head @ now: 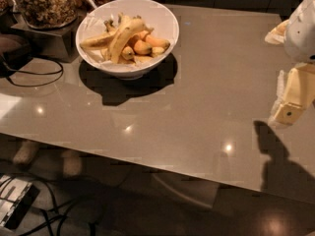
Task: Pick banana from white bowl
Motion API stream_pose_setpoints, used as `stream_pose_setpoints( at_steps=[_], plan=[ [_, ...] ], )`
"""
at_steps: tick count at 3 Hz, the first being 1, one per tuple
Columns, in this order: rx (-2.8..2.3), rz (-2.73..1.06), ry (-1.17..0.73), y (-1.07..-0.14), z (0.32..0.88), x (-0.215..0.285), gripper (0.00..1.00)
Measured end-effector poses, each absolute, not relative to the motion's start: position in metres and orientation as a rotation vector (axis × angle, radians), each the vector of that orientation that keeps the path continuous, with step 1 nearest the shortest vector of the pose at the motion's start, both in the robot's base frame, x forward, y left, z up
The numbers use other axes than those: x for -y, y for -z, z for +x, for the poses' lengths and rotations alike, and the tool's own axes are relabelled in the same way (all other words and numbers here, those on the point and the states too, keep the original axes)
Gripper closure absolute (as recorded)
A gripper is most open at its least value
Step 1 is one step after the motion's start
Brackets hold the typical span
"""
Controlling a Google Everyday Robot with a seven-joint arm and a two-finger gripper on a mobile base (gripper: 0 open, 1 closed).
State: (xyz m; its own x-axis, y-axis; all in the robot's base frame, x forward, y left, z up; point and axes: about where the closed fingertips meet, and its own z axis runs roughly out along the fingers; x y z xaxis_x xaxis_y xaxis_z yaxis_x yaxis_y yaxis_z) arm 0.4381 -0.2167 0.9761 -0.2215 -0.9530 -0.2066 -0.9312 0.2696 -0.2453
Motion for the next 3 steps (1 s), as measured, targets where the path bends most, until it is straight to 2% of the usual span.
stream_pose_setpoints(
  at_steps=[2,3],
  plan=[
    [-2.23,-1.755,0.162,-0.977,0.439,0.214,0.0],
    [-2.211,-1.845,0.211,-0.979,0.453,0.196,0.0]
  ],
)
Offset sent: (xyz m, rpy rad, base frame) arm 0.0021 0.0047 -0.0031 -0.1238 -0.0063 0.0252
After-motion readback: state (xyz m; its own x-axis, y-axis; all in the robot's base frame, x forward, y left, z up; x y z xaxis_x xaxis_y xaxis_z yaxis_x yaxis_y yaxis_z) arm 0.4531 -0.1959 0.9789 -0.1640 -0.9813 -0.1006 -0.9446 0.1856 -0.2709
